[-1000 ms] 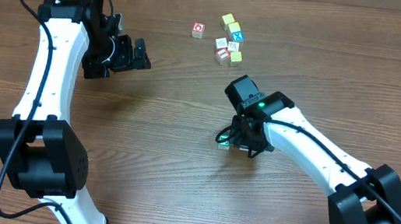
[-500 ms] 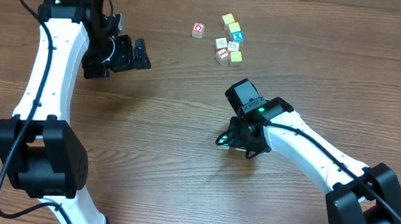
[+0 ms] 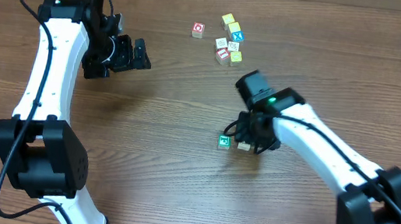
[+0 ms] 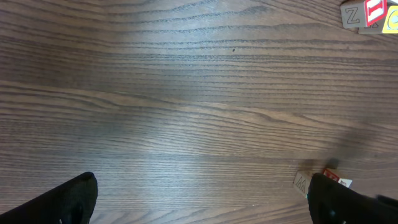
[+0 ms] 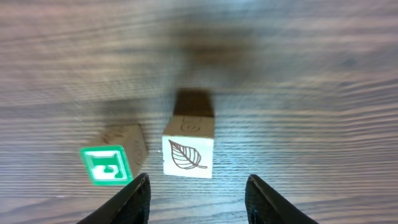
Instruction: Flip 5 blocks
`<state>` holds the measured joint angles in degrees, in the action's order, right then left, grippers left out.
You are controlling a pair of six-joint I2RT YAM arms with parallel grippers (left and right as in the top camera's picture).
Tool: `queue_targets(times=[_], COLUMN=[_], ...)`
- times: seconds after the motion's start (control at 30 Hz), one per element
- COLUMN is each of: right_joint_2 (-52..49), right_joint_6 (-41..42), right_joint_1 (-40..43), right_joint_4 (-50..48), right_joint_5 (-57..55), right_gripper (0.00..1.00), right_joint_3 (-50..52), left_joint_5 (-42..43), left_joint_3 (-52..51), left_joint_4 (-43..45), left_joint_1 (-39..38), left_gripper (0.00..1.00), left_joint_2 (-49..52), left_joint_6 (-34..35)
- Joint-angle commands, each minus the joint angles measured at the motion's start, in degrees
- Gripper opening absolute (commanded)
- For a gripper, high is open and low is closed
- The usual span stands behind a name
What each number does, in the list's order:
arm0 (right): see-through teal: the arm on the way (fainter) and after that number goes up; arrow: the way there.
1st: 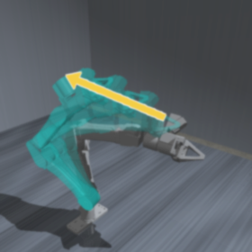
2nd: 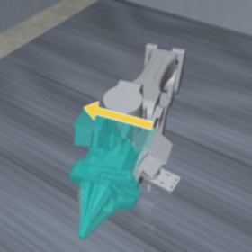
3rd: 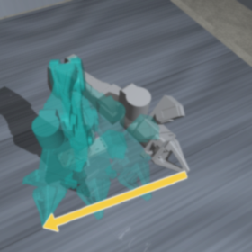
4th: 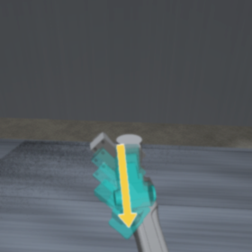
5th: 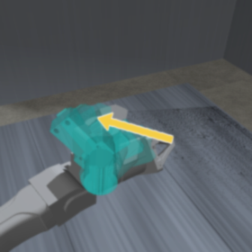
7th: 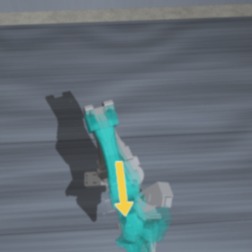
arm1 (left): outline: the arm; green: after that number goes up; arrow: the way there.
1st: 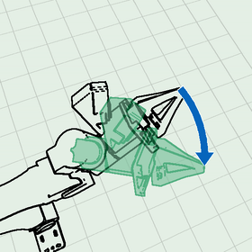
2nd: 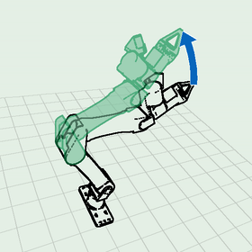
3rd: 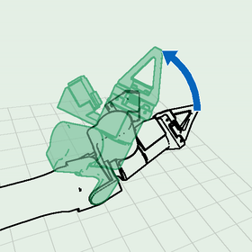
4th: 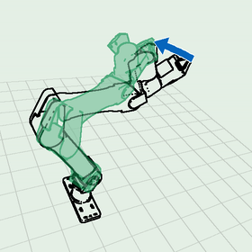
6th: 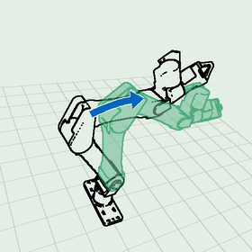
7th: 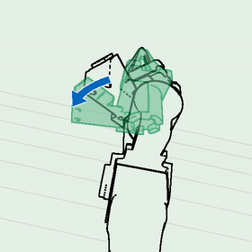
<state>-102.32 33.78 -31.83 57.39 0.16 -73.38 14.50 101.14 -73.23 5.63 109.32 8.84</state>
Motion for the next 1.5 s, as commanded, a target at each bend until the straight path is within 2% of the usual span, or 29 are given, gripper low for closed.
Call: queue_targets(times=[0.0, 0.13, 0.27, 0.33, 0.63, 1.0, 1.47], right_joint_2=[4.8, 4.9, 4.8, 4.7, 4.6, 4.5, 4.3], right_joint_6=[-0.8, -0.6, -0.6, -0.5, 5.3, 7.0, 7.0], right_joint_1=[2.6, 5.0, 5.3, 5.2, 5.2, 5.2, 5.2], right_joint_4=[1.8, 3.3, 0.6, -0.9, -10.3, -19.9, -22.7], right_joint_5=[0.7, 1.0, 1.5, 1.7, 1.5, 5.1, 6.3], right_gripper=[0.5, 0.4, 0.09, 0.04, 0.04, 0.04, 0.04], right_joint_3=[-2.4, -1.1, 2.2, 4.0, 11.7, 18.0, 18.3], left_joint_5=[0.1, 0.1, 0.1, 0.1, 0.1, 0.1, 0.1], left_joint_3=[1.5, 1.5, 1.5, 1.5, 1.5, 1.5, 1.5], left_joint_4=[0.0, 0.0, 0.0, 0.0, 0.0, 0.0, 0.0], left_joint_1=[0.0, 0.0, 0.0, 0.0, 0.0, 0.0, 0.0], left_gripper=[1.0, 1.0, 1.0, 1.0, 1.0, 1.0, 1.0], left_joint_2=[0.0, 0.0, 0.0, 0.0, 0.0, 0.0, 0.0], left_joint_6=[0.6, 0.6, 0.6, 0.6, 0.6, 0.6, 0.6])
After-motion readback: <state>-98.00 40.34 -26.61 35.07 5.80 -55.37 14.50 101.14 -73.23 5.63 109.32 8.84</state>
